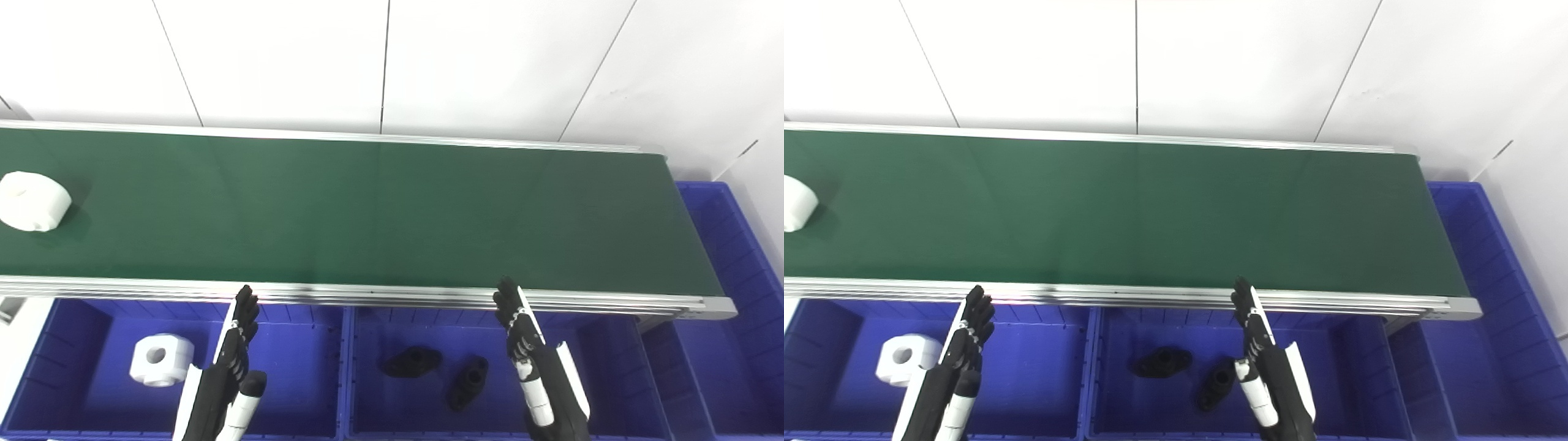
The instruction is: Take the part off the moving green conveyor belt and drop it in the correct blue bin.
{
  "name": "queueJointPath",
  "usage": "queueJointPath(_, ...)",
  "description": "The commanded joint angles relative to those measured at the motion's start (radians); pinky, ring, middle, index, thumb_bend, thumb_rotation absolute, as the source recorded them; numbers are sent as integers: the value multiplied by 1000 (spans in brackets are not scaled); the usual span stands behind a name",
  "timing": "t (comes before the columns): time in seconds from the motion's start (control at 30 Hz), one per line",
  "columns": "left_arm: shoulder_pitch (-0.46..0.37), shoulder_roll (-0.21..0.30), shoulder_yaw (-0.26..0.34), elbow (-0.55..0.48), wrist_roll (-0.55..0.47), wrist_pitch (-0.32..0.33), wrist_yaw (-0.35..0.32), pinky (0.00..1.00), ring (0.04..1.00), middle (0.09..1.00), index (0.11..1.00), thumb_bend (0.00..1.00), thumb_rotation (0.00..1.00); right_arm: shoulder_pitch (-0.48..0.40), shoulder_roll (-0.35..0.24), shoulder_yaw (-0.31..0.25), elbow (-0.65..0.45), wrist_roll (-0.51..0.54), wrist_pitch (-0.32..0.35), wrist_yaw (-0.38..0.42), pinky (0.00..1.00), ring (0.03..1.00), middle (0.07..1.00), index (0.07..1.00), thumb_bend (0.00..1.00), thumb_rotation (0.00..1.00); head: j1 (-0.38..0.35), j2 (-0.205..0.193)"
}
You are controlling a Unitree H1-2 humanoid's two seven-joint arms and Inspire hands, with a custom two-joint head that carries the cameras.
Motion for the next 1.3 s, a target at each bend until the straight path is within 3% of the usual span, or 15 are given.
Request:
queueJointPath(0.0, -5, -10, -5, -27, 3, -6, 12, 1000, 1000, 1000, 1000, 749, 923, 2, -1, -1, -14, 8, -3, 10, 1000, 1000, 1000, 1000, 830, 974, 2, 1)
queueJointPath(0.23, -15, -5, -1, -29, -5, 4, 8, 1000, 1000, 1000, 1000, 734, 910, 10, 2, 2, -16, 13, -1, 14, 1000, 1000, 1000, 1000, 817, 986, -2, 2)
queueJointPath(0.4, -20, -4, 3, -20, -1, -6, 13, 1000, 1000, 1000, 1000, 740, 913, 44, 23, -2, -32, 52, 18, 1, 1000, 1000, 1000, 1000, 861, 969, 0, 3)
queueJointPath(0.6, -32, -9, 19, -14, 14, -9, 24, 1000, 1000, 1000, 1000, 730, 910, 82, 34, -16, -45, 60, -18, -7, 1000, 1000, 1000, 1000, 843, 990, -12, 3)
queueJointPath(1.07, -70, 0, 17, 4, -13, -16, 18, 1000, 1000, 1000, 1000, 703, 881, 63, 48, -24, -25, 32, -41, -12, 1000, 1000, 1000, 1000, 852, 968, -20, -4)
queueJointPath(1.27, -68, 1, 11, 8, -13, -19, 17, 1000, 1000, 1000, 1000, 688, 874, 59, 48, -30, -15, 30, -49, -13, 1000, 1000, 1000, 1000, 852, 965, -5, -26)
